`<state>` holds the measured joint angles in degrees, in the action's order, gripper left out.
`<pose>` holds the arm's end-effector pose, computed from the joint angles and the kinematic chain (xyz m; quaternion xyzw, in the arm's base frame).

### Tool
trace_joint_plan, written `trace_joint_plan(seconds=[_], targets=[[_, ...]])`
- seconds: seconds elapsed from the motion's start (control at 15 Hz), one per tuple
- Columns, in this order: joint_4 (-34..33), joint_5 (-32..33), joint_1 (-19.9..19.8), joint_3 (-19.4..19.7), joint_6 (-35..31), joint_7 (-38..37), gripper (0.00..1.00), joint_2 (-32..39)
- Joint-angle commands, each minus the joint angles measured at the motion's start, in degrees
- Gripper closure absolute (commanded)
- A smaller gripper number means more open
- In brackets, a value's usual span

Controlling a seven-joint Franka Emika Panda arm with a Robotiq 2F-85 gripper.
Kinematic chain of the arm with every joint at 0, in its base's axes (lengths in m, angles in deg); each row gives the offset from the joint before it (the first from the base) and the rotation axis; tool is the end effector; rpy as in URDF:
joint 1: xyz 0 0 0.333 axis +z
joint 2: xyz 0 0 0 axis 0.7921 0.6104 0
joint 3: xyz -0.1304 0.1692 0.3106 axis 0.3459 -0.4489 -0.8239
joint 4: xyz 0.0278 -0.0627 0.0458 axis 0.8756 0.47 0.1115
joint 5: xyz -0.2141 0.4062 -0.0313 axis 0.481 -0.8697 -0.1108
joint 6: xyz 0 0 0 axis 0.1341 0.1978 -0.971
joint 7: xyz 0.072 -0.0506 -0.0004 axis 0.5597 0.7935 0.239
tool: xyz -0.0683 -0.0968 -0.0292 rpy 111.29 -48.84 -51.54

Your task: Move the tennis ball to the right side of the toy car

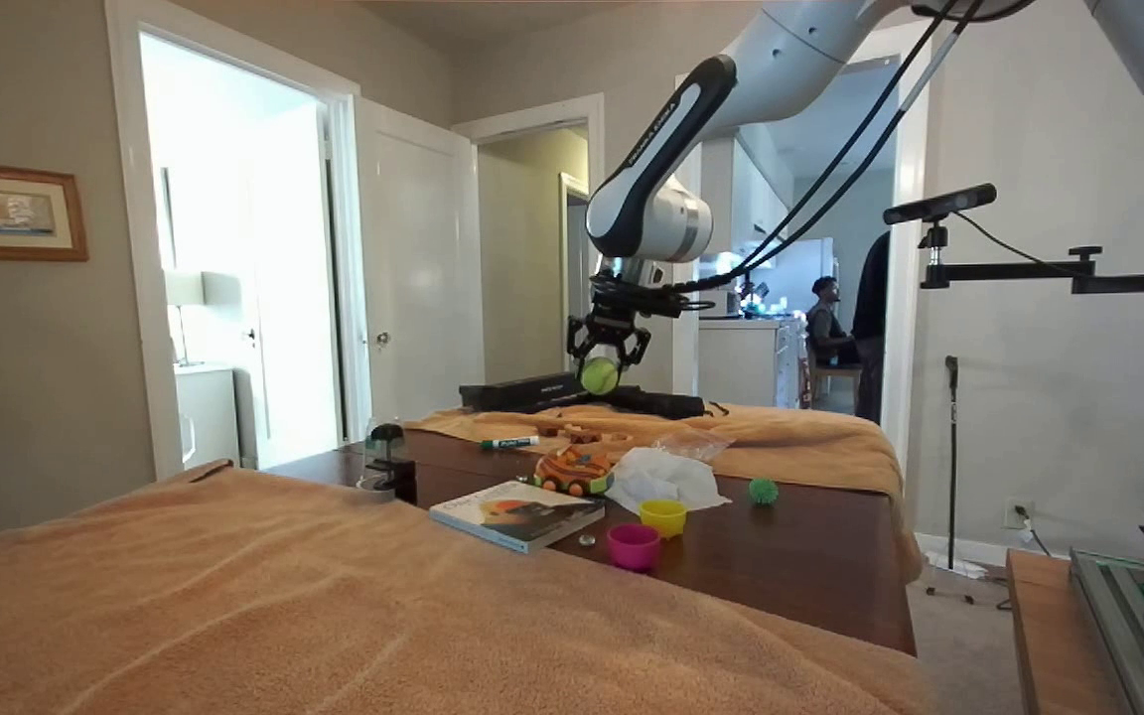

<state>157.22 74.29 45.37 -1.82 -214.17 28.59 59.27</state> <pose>0.7158 -0.2055 0.3126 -0.9101 0.3800 -0.1626 0.0292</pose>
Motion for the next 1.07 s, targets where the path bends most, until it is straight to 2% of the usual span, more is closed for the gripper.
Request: trace_joint_plan(seconds=[0.0,1.0], targets=[[-4.8,-1.3,-0.5,0.3,0.0,-1.0,0.59,4.5],[-16.7,-4.9,-5.1,-4.0,5.2,3.2,0.59,18.0]])
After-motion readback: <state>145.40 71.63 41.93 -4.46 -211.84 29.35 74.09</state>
